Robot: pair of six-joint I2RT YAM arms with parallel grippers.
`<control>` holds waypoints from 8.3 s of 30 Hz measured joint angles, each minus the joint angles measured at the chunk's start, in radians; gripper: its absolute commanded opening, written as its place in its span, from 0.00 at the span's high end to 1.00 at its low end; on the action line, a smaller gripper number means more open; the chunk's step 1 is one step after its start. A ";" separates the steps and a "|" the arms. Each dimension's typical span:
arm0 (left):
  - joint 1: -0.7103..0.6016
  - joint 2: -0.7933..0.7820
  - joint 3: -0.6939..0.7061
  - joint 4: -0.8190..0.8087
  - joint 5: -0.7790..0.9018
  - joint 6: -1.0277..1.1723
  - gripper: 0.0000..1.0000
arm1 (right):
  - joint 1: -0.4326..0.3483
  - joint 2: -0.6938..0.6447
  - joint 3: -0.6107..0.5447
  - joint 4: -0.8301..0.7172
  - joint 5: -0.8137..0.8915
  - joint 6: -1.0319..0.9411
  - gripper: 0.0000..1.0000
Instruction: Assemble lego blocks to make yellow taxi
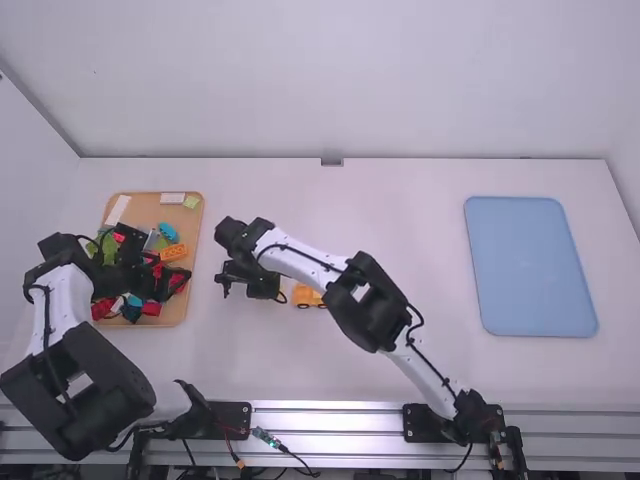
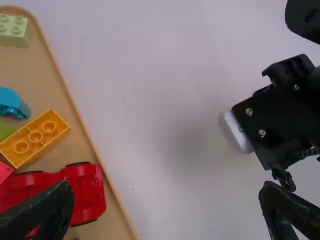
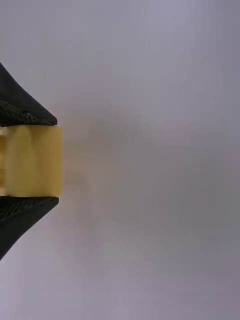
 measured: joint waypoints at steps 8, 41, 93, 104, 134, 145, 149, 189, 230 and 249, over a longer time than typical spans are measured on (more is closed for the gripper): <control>0.000 0.000 0.000 -0.005 -0.002 0.000 0.01 | -0.002 0.015 0.002 0.018 -0.004 0.004 1.00; 0.000 -0.001 0.000 -0.004 0.042 0.000 0.01 | -0.013 0.033 0.105 -0.130 -0.056 -0.041 0.01; -0.552 -0.004 -0.109 0.155 0.171 0.286 0.01 | -0.577 -0.791 -1.180 0.806 -0.499 -0.166 0.01; -0.601 0.079 -0.385 0.713 0.256 0.276 0.01 | -0.575 -0.791 -1.326 1.008 -0.664 -0.225 0.01; -0.602 0.386 -0.312 0.758 0.267 0.334 0.01 | -0.480 -0.332 -1.327 1.634 -0.924 -0.121 0.01; -0.603 0.386 -0.312 0.760 0.259 0.334 0.01 | -0.475 -0.322 -1.312 1.606 -0.871 -0.082 0.09; -0.603 0.386 -0.312 0.760 0.259 0.333 0.01 | -0.457 -0.322 -1.307 1.612 -0.835 -0.078 0.10; -0.626 0.386 -0.315 0.763 0.200 0.378 0.01 | -0.494 -0.323 -1.376 1.738 -0.790 -0.034 0.48; -0.645 0.495 -0.294 0.864 0.153 0.314 0.27 | -0.494 -0.328 -1.325 1.562 -0.868 -0.176 0.55; -0.645 0.495 -0.294 0.851 0.169 0.313 0.51 | -0.494 -0.328 -1.325 1.561 -0.868 -0.177 0.55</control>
